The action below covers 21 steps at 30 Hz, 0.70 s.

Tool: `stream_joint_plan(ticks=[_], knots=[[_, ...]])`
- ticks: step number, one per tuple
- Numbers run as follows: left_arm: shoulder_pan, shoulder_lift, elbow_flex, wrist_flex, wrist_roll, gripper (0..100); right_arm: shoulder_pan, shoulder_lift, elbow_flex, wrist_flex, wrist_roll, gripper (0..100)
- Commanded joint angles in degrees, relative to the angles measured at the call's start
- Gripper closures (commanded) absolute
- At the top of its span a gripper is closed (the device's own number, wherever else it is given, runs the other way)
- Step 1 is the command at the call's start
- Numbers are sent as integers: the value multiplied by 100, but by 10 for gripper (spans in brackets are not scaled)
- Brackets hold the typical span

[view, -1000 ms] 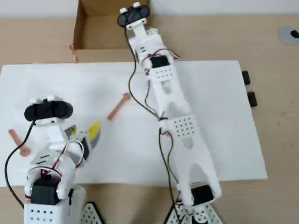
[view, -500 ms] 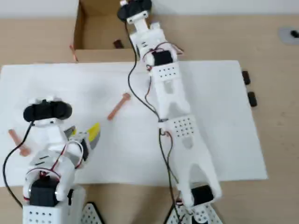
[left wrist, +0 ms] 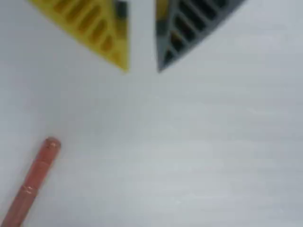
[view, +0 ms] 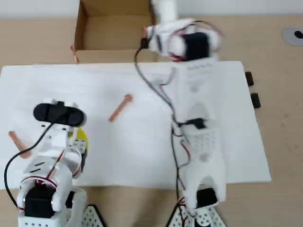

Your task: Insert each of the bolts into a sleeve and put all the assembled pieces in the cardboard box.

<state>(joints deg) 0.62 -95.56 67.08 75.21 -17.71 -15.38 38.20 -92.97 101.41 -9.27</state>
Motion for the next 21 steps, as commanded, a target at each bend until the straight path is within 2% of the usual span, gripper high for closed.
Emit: stream_joint_plan(ticks=[1,4,8,11,13,16,21], knots=[[-35,-4,-281,26,-123,973,268,-1341,435,141,53,989],[-44,-4,-281,26,158,973,321,-2273,2308,141,97,989],[-53,-4,-246,26,1011,973,84,-4382,5895,123,-26,989],[-176,-4,-70,-18,1152,974,-163,-6211,8655,53,0,989],[-316,-4,79,-18,1152,974,-75,-7354,10149,-413,62,989],[-475,-4,484,9,1169,974,470,-8971,11837,-1521,185,989],[-774,-4,1002,-220,1169,974,1077,-11169,14563,-3174,862,989]])
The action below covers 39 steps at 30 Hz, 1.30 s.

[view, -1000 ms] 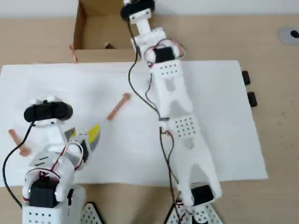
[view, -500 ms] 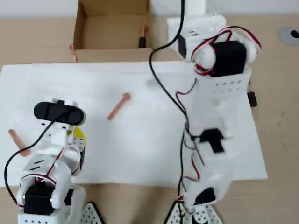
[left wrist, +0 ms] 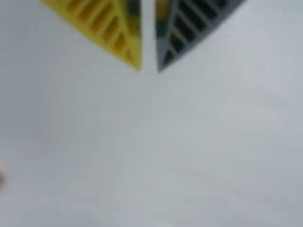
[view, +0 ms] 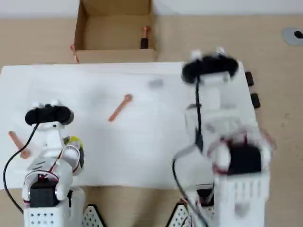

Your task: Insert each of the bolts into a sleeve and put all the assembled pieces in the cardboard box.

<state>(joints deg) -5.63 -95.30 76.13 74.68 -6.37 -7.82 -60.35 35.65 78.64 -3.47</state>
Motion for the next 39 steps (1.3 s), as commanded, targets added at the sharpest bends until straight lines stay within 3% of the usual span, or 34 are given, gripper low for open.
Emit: stream_joint_plan(ticks=[1,9,15,39], knots=[[-176,-31,167,-237,35,974,409,-1684,2237,-1116,325,989],[-176,-31,1108,-589,62,974,523,-3969,4743,-2224,281,989],[-105,-31,1301,-545,62,974,585,-5015,5965,-2295,281,989],[-105,-31,1301,-545,53,974,593,-4910,6114,-1811,290,989]])
